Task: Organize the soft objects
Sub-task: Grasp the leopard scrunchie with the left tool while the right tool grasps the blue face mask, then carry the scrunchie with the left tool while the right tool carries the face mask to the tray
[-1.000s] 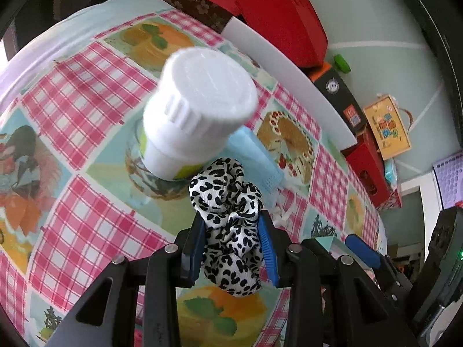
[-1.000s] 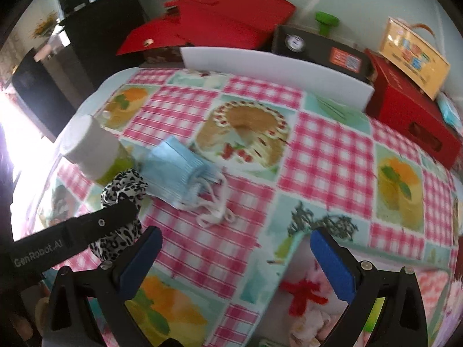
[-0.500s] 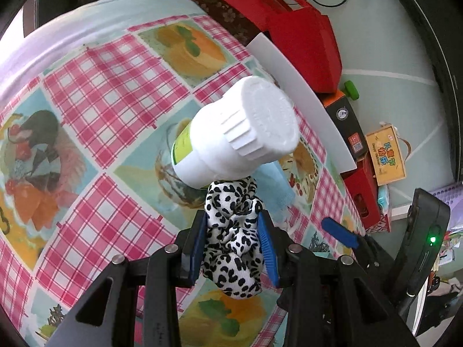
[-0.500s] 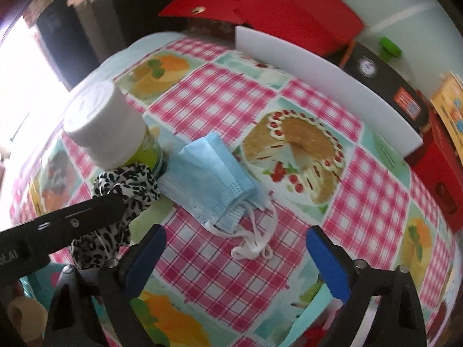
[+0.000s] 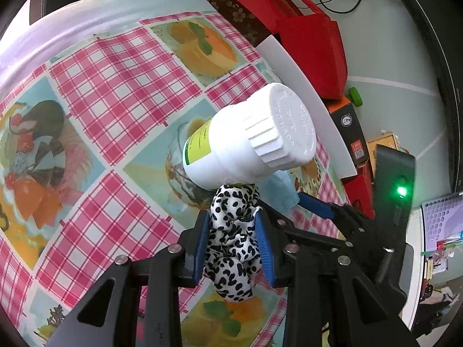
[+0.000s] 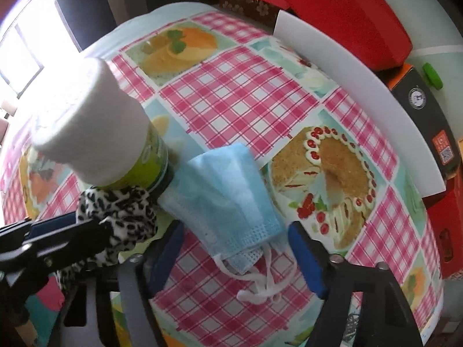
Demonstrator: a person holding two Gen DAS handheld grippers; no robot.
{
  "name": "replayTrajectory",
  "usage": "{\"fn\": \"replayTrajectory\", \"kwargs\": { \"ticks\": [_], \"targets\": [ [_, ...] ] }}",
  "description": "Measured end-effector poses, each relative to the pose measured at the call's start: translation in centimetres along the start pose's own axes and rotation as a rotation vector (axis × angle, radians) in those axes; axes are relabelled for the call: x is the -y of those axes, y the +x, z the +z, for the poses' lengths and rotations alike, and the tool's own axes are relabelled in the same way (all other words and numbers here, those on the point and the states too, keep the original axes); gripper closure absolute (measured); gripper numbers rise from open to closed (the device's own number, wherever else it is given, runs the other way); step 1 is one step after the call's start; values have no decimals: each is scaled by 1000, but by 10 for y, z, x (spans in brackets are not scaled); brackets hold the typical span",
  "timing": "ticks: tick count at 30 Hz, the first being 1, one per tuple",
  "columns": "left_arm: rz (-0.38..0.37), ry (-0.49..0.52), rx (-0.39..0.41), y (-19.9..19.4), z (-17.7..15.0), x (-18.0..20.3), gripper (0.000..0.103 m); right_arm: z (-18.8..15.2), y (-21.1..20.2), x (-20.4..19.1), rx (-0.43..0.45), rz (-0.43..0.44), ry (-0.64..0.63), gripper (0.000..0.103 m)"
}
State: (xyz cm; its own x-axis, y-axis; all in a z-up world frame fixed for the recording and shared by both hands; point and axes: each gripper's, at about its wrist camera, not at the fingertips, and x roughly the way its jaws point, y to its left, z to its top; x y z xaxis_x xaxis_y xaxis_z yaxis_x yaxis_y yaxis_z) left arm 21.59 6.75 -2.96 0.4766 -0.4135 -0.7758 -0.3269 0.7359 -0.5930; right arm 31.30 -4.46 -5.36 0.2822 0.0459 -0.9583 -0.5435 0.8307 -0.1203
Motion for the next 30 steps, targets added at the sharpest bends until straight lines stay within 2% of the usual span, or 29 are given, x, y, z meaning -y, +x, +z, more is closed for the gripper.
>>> {"fn": "replayTrajectory", "kwargs": {
  "ticks": [2, 3, 4, 5, 7, 9, 12, 16, 18, 20, 23, 30],
  "targets": [
    [0, 0, 2, -1, 0, -1, 70, 4, 5, 0, -1, 4, 4, 41],
    [0, -1, 3, -1, 0, -1, 70, 6, 4, -1, 8, 12, 10, 51],
    [2, -2, 4, -1, 0, -2, 73, 8, 5, -3, 12, 10, 11, 56],
    [4, -2, 4, -2, 0, -2, 74, 10, 6, -4, -11, -18, 9, 63],
    [3, -3, 0, -1, 0, -3, 75, 13, 7, -6, -14, -20, 10, 68],
    [6, 3, -4, 0, -1, -2, 75, 12, 5, -11, -14, -26, 6, 79],
    [30, 40, -24, 3, -1, 4, 75, 3, 4, -16, -20, -22, 27, 85],
    [70, 84, -40, 6, -1, 13, 74, -11, 5, -16, -37, -21, 57, 86],
    [65, 81, -59, 8, 1, 12, 68, -18, 5, -16, -48, -23, 71, 87],
    [82, 92, -76, 10, 3, 12, 55, -26, 2, -16, -56, -20, 87, 90],
    [109, 114, -85, 9, 4, 15, 55, -38, -3, -14, -49, 2, 119, 91],
    [188, 195, -173, 24, 7, 26, 55, -74, -26, -4, -42, 30, 176, 92]
  ]
}}
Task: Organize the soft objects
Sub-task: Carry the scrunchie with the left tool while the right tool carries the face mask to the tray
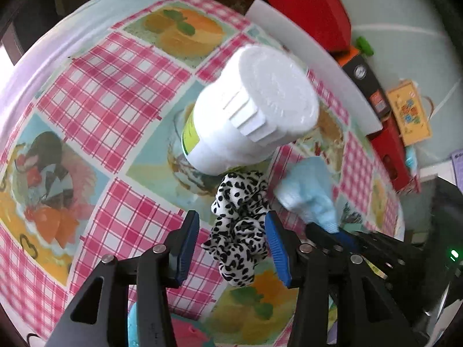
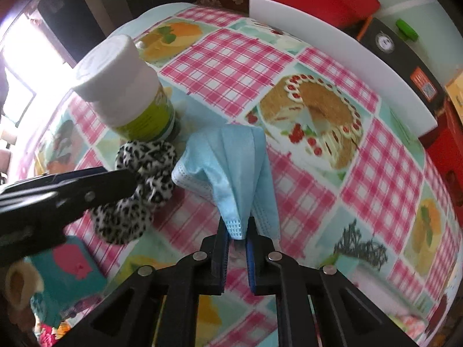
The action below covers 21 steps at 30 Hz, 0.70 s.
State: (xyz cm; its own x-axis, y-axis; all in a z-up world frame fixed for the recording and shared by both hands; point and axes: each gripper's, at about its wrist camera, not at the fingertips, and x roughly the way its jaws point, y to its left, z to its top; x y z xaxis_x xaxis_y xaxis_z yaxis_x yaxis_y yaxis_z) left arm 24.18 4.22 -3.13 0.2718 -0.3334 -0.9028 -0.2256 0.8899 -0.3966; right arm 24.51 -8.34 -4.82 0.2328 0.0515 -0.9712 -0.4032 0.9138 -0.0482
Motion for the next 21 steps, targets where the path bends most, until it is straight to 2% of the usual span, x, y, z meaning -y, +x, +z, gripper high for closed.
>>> {"fn": "replayTrajectory", "kwargs": {
  "ticks": [9, 13, 15, 16, 17, 21],
  "targets": [
    [82, 92, -78, 25, 5, 27, 55, -35, -31, 16, 30, 35, 62, 92],
    [94, 120, -115, 39, 4, 37, 56, -54, -53, 20, 52, 45, 102, 92],
    [121, 160, -114, 43, 2, 44, 60, -61, -61, 18, 64, 48, 120, 92],
    [122, 172, -116, 46, 0, 50, 68, -68, -67, 19, 74, 46, 126, 92],
    [118, 177, -121, 49, -1, 55, 71, -74, -71, 21, 80, 41, 131, 92],
    [122, 186, -105, 52, -2, 61, 76, -102, -96, 38, 115, 38, 179, 92]
  ]
}}
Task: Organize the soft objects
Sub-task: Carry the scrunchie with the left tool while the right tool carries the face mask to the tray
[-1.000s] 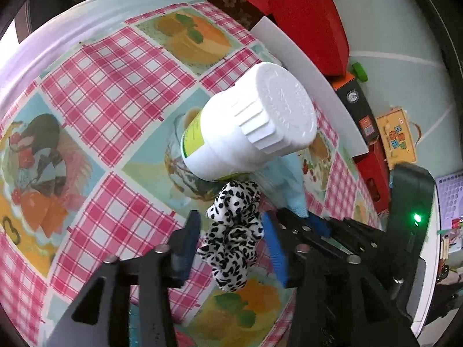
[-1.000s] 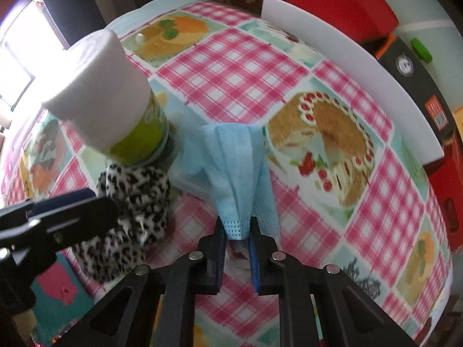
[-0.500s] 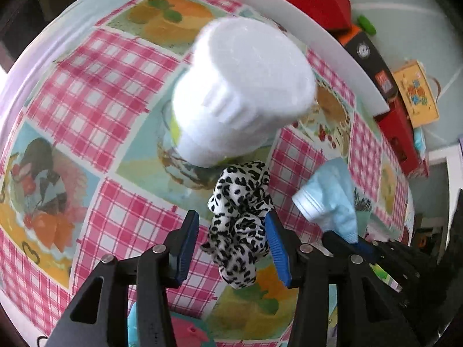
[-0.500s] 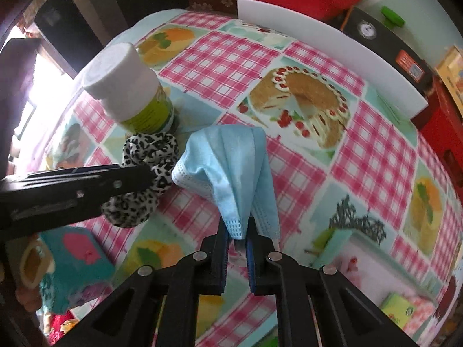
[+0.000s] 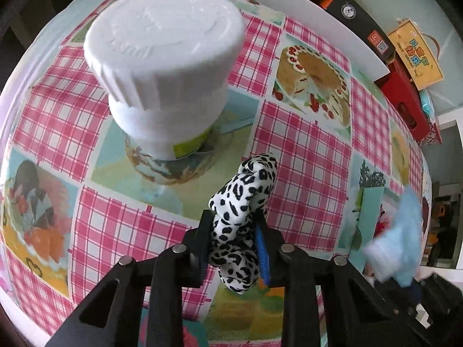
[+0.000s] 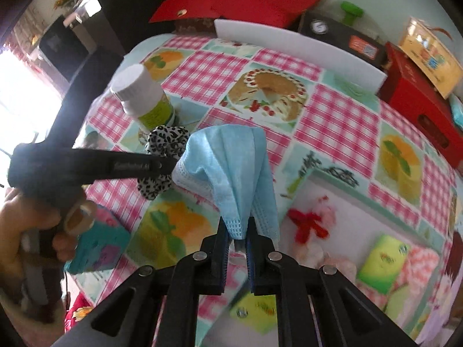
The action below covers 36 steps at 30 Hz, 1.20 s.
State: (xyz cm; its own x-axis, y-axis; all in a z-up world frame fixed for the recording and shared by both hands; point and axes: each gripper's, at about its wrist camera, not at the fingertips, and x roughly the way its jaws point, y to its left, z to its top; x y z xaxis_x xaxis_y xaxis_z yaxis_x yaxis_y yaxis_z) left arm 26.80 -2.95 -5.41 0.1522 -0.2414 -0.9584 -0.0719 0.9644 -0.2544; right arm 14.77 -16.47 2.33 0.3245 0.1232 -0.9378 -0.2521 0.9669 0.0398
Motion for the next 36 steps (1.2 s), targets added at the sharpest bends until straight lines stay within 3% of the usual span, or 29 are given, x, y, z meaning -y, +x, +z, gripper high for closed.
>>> {"fn": "replayTrajectory", "kwargs": {
  "ticks": [9, 15, 20, 27, 36],
  "targets": [
    [-40, -6, 88, -38, -26, 7, 79, -21, -33, 9, 71, -38, 98, 92],
    [-125, 32, 166, -81, -44, 10, 79, -57, -55, 34, 108, -62, 181, 92],
    [-198, 119, 192, -100, -69, 42, 79, -88, -65, 48, 114, -112, 233, 92],
    [-236, 272, 152, -95, -106, 98, 79, -120, -64, 74, 88, -205, 306, 92],
    [-233, 375, 76, -66, -132, 140, 78, -138, -50, 97, 44, -257, 360, 91]
  ]
}}
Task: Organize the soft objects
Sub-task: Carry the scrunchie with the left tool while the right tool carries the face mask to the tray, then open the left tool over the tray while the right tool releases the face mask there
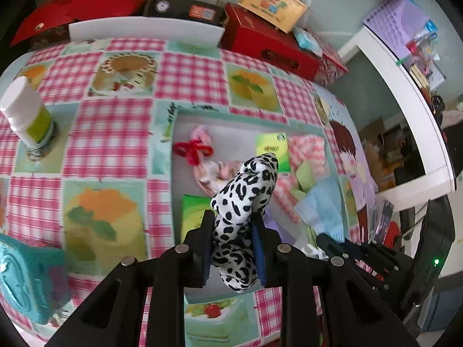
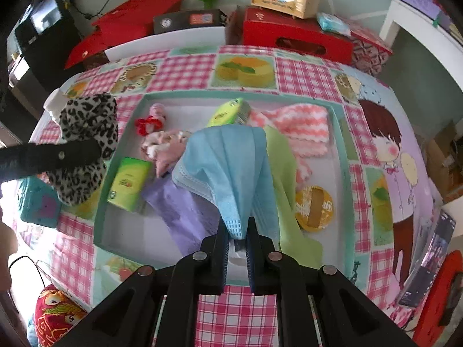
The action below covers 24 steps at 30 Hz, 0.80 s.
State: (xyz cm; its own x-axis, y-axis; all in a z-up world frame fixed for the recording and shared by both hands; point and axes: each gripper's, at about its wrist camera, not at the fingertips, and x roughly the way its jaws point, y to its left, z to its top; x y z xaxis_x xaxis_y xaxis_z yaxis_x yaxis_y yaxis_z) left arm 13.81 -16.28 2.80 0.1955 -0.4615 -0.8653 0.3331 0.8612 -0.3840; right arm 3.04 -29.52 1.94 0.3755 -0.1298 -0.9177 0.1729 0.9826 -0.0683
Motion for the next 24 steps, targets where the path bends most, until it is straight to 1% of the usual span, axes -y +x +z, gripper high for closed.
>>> {"fn": "replayTrajectory", "kwargs": {
  "ticks": [2, 6, 9, 14, 15, 17, 18, 19, 20, 22, 24],
  "targets": [
    [7, 4, -9, 6, -1, 2, 77, -3, 3, 2, -8, -16, 4, 90],
    [4, -8, -22, 13, -6, 1, 77, -7, 8, 7, -24, -14, 19, 90],
    [6, -12, -35, 19, -8, 0, 74, -9, 10, 10, -30, -21, 25, 90],
    [10, -23, -51, 28, -13, -2, 72, -11, 13, 14, -38, -21, 39, 90],
    [13, -22, -57, 30, -14, -2, 70, -12, 13, 14, -40, -21, 41, 90],
    [24, -18, -57, 31, -15, -1, 52, -13, 14, 16, -46, -20, 45, 90],
    [27, -16, -56, 30, -15, 0, 48, -13, 15, 17, -47, -20, 46, 90],
    [32, -12, -54, 30, -15, 1, 45, -13, 15, 18, -49, -21, 47, 90],
    [36, -8, -52, 30, -15, 2, 45, -14, 16, 18, -50, -22, 49, 90],
    [43, 0, -51, 30, -15, 4, 44, -14, 16, 19, -52, -23, 52, 85],
    [48, 1, -46, 29, -16, 3, 40, -15, 16, 20, -52, -26, 53, 77]
  ]
}}
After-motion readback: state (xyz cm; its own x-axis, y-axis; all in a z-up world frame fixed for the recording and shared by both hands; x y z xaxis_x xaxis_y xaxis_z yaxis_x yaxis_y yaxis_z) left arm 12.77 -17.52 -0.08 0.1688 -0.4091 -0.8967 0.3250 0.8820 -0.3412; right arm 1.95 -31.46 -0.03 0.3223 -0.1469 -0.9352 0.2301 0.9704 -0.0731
